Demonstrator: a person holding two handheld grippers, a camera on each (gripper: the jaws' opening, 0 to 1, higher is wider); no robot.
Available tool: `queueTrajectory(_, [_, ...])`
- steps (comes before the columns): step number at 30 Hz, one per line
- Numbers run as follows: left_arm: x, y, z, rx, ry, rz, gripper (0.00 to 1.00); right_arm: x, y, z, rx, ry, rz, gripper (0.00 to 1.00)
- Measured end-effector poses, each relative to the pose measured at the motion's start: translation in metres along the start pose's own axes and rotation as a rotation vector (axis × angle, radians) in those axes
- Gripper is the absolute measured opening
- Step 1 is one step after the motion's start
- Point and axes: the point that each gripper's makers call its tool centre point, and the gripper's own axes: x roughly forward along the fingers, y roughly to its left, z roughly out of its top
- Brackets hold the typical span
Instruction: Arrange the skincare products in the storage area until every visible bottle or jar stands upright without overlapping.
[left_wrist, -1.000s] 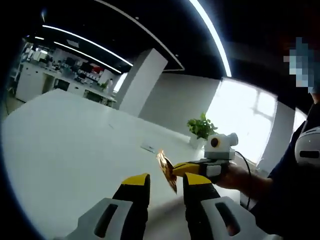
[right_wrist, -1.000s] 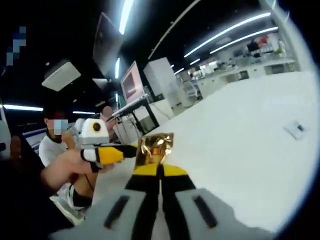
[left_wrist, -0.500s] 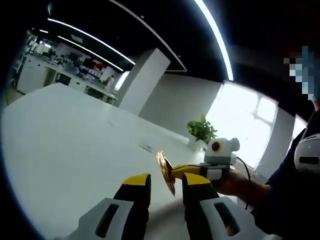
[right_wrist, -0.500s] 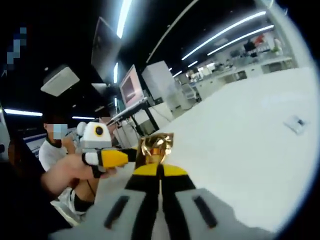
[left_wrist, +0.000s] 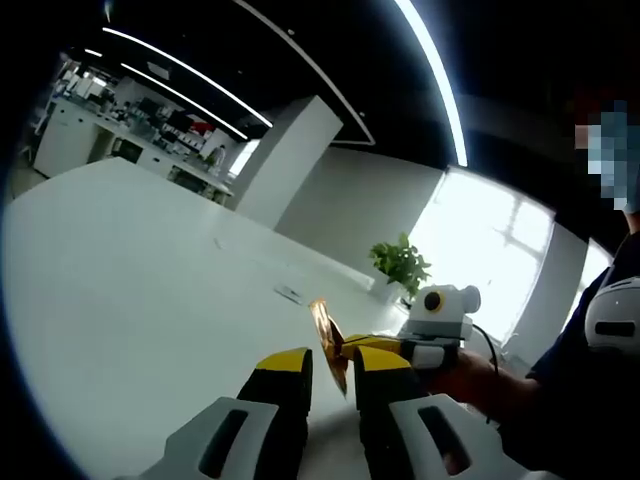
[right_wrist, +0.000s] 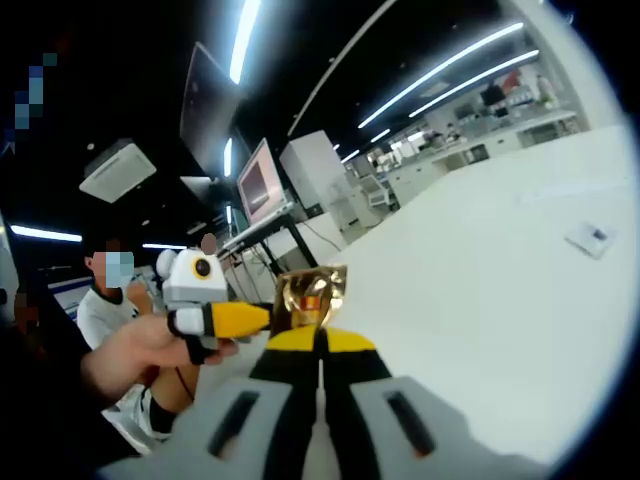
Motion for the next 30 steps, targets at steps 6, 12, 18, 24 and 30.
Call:
queueTrajectory(6, [0.003,0.000,0.000,-0.017,0.000,-0.004,0.11,-0.002,-0.001,0.002,0.004,-0.003,0.006,0.00])
queueTrajectory(12, [0.004,-0.003,-0.003,-0.014,0.014,-0.015,0.02,-0.004,-0.003,0.002,0.003,-0.007,0.008,0.00])
queueTrajectory(18, [0.005,-0.004,-0.005,-0.019,0.023,-0.018,0.00,-0.008,-0.001,0.001,0.002,-0.012,0.009,0.00])
queueTrajectory(24, [0.007,-0.007,-0.005,-0.028,0.025,-0.028,0.00,-0.013,-0.003,0.002,0.008,-0.014,0.012,0.00])
queueTrajectory(30, [0.008,-0.010,-0.007,-0.030,0.037,-0.038,0.00,-0.017,-0.002,-0.002,-0.013,0.004,0.011,0.05])
